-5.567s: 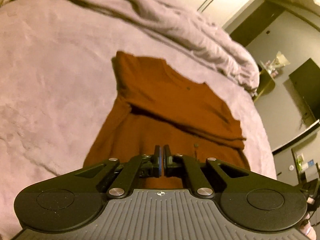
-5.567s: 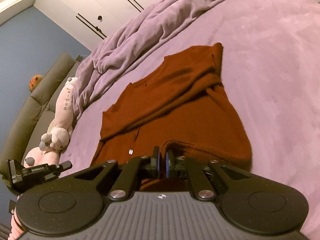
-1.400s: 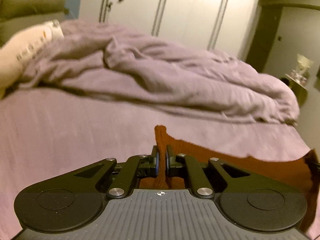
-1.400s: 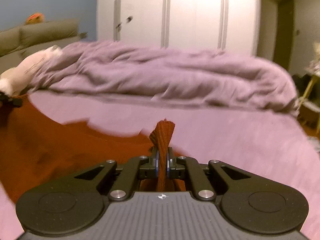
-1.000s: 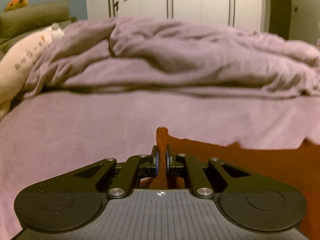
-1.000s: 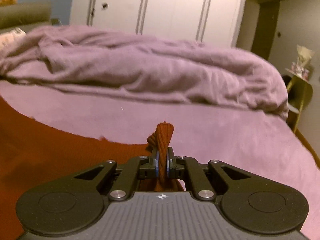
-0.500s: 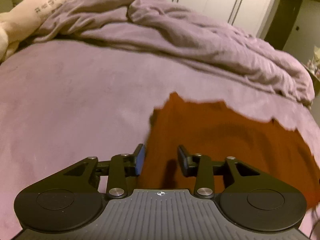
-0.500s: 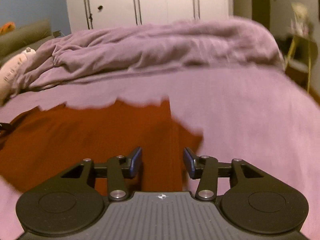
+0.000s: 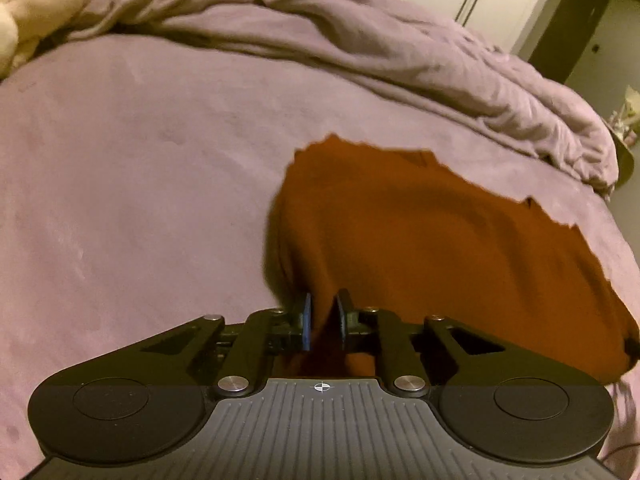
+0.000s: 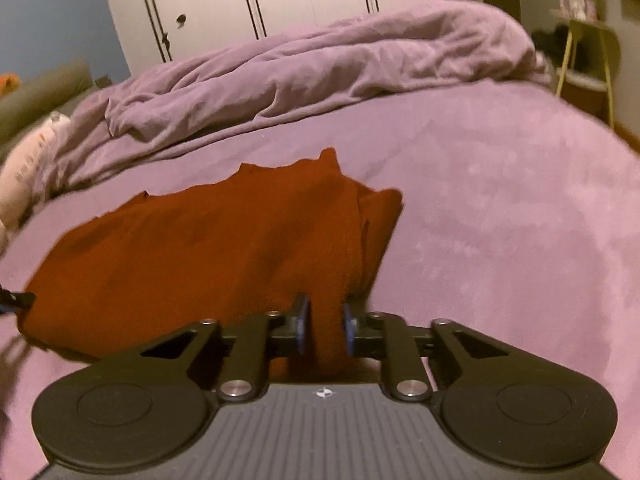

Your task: Fold small clothes

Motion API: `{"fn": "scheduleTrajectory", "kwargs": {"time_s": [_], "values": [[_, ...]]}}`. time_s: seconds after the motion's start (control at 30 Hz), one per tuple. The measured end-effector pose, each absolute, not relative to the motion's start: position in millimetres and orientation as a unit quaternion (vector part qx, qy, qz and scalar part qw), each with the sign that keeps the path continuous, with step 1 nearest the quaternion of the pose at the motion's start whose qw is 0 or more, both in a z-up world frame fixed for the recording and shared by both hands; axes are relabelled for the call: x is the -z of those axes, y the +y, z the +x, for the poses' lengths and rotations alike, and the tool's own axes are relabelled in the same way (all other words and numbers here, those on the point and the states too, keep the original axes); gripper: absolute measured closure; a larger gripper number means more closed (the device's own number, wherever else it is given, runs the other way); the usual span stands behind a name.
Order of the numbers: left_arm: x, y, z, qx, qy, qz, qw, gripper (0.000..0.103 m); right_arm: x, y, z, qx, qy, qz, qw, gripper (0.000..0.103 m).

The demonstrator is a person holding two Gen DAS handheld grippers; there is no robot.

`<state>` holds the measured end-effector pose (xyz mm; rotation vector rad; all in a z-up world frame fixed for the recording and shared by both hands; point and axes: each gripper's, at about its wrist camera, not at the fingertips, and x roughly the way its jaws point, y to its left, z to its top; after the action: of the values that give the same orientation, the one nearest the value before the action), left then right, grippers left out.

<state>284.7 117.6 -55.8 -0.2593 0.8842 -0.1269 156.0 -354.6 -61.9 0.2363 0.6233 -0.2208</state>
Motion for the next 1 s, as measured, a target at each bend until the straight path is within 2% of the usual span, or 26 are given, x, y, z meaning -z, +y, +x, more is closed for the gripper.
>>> {"fn": "scheduleTrajectory", "kwargs": {"time_s": [0.13, 0.23, 0.3, 0.33, 0.37, 0.43, 0.47, 0.67, 0.8, 1.0], "values": [[57.4, 129.2, 286.6, -0.027, 0.428, -0.111, 0.897, 0.095, 67.1, -354.0, 160.4, 0.139, 0.313, 0.095, 0.935, 0.096], [65.1, 148.0, 280.0, 0.000, 0.459, -0.180, 0.870, 0.094, 71.1, -352.4, 162.9, 0.143, 0.320, 0.086, 0.933, 0.095], [63.0, 150.9, 267.5, 0.015, 0.459, -0.186, 0.868, 0.093, 65.4, -352.4, 161.1, 0.155, 0.315, 0.083, 0.933, 0.091], [60.7, 150.2, 261.6, 0.020, 0.456, -0.179, 0.871, 0.090, 62.6, -352.1, 159.9, 0.162, 0.312, 0.084, 0.933, 0.088], [58.6, 149.3, 255.5, 0.030, 0.454, -0.178, 0.873, 0.076, 59.2, -350.9, 158.1, 0.164, 0.307, 0.085, 0.934, 0.088], [57.8, 147.2, 246.1, 0.057, 0.455, -0.205, 0.865, 0.058, 53.5, -345.5, 156.6, 0.159, 0.297, 0.088, 0.937, 0.087], [58.8, 144.8, 242.3, 0.077, 0.456, -0.225, 0.858, 0.054, 50.8, -341.5, 156.7, 0.152, 0.292, 0.086, 0.940, 0.087], [87.4, 126.5, 255.0, 0.127, 0.476, -0.299, 0.817, 0.050, 45.4, -295.0, 180.5, 0.079, 0.283, 0.067, 0.954, 0.087], [95.2, 129.6, 266.8, 0.114, 0.455, -0.331, 0.819, 0.050, 51.8, -262.8, 201.1, 0.029, 0.292, 0.051, 0.955, 0.087], [94.5, 131.1, 275.0, 0.105, 0.459, -0.331, 0.818, 0.050, 69.4, -247.8, 227.4, 0.008, 0.311, 0.041, 0.949, 0.087]]}}
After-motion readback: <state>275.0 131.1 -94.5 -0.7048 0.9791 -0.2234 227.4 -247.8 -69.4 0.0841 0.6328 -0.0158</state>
